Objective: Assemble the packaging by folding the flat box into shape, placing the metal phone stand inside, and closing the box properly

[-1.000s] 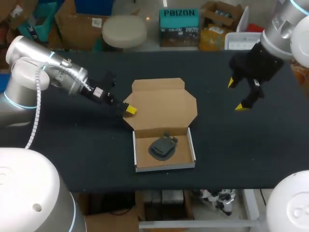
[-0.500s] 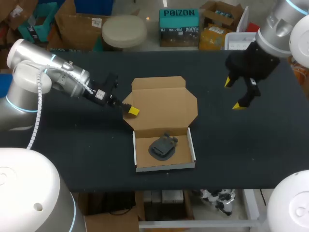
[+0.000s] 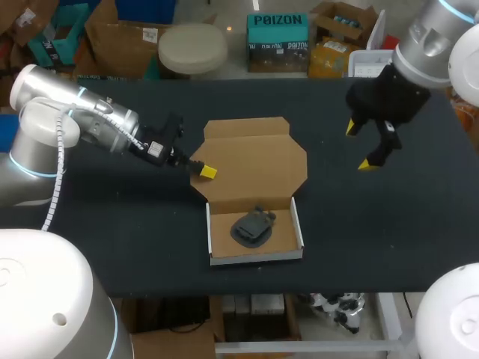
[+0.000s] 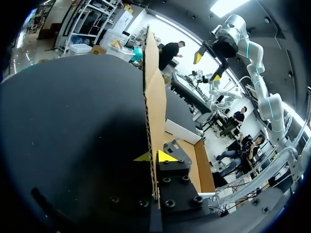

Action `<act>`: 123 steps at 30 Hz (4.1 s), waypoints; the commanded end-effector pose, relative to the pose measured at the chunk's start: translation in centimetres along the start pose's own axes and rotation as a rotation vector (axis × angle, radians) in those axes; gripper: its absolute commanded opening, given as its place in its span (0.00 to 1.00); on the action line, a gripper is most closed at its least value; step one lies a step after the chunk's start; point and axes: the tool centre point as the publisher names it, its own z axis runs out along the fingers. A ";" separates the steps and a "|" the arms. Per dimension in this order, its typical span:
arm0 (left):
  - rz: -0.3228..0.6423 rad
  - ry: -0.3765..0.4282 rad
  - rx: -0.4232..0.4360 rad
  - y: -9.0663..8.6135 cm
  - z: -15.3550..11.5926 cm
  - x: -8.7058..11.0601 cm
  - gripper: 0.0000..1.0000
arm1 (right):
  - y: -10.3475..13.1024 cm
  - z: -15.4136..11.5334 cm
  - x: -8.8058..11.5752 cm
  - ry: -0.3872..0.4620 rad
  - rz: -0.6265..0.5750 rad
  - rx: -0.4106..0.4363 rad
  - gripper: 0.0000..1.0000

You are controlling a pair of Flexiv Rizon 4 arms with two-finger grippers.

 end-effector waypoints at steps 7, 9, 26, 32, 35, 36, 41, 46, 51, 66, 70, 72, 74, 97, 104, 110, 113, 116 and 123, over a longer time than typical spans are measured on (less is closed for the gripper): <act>0.096 0.010 -0.034 0.4 0.1 0.6 0.00 | 0.6 -0.1 0.0 0.006 -0.004 0.008 1.00; 0.109 0.016 -0.047 0.4 0.1 0.7 0.00 | 0.7 -0.1 0.0 0.006 -0.005 0.009 1.00; 0.109 0.016 -0.047 0.4 0.1 0.7 0.00 | 3.6 -1.1 -2.2 -0.008 -0.016 0.032 1.00; 0.109 0.016 -0.047 0.4 0.1 0.7 0.00 | 5.2 -1.5 -3.2 -0.014 -0.019 0.047 1.00; 0.109 0.016 -0.047 0.4 0.1 0.7 0.00 | 5.8 -1.8 -3.5 -0.017 -0.026 0.058 1.00; 0.109 0.016 -0.047 0.4 0.1 0.7 0.00 | 6.0 -1.9 -3.6 -0.017 -0.027 0.059 1.00; 0.178 -0.011 -0.042 0.7 0.1 1.7 0.00 | 6.7 -2.0 -3.8 -0.018 -0.037 0.067 1.00; 0.241 -0.082 -0.052 0.8 0.2 2.5 0.00 | 7.1 -1.9 -3.9 -0.016 -0.046 0.070 1.00; 0.300 -0.126 -0.054 0.7 0.3 3.2 0.00 | 7.3 -1.8 -3.9 -0.014 -0.051 0.071 1.00; 0.428 -0.237 -0.049 0.7 0.7 3.6 0.00 | 7.8 -1.9 -4.1 -0.011 -0.061 0.072 1.00; 0.434 -0.251 -0.055 0.9 0.7 3.6 0.00 | 8.2 -1.8 -4.2 -0.009 -0.066 0.074 1.00; 0.435 -0.251 -0.055 0.9 0.7 3.5 0.00 | 8.5 -1.7 -4.3 -0.009 -0.070 0.074 1.00; 0.440 -0.256 -0.054 1.0 0.7 3.5 0.00 | 8.7 -1.7 -4.3 -0.009 -0.073 0.074 1.00; 0.525 -0.295 -0.040 1.0 0.4 4.7 0.00 | 9.5 -1.9 -4.4 -0.013 -0.087 0.078 1.00; 0.546 -0.297 -0.043 0.9 0.4 4.8 0.00 | 9.8 -2.0 -4.4 -0.015 -0.091 0.078 1.00; 0.548 -0.295 -0.044 0.9 0.4 4.8 0.00 | 10.4 -2.2 -4.5 -0.019 -0.092 0.083 1.00; 0.548 -0.295 -0.044 0.9 0.4 4.8 0.00 | 10.9 -2.3 -4.7 -0.026 -0.092 0.085 1.00; 0.548 -0.295 -0.044 0.9 0.4 4.8 0.00 | 11.5 -2.2 -5.1 -0.028 -0.081 0.094 1.00; 0.548 -0.295 -0.044 0.9 0.4 4.8 0.00 | 13.4 -2.0 -6.0 -0.027 -0.057 0.121 0.68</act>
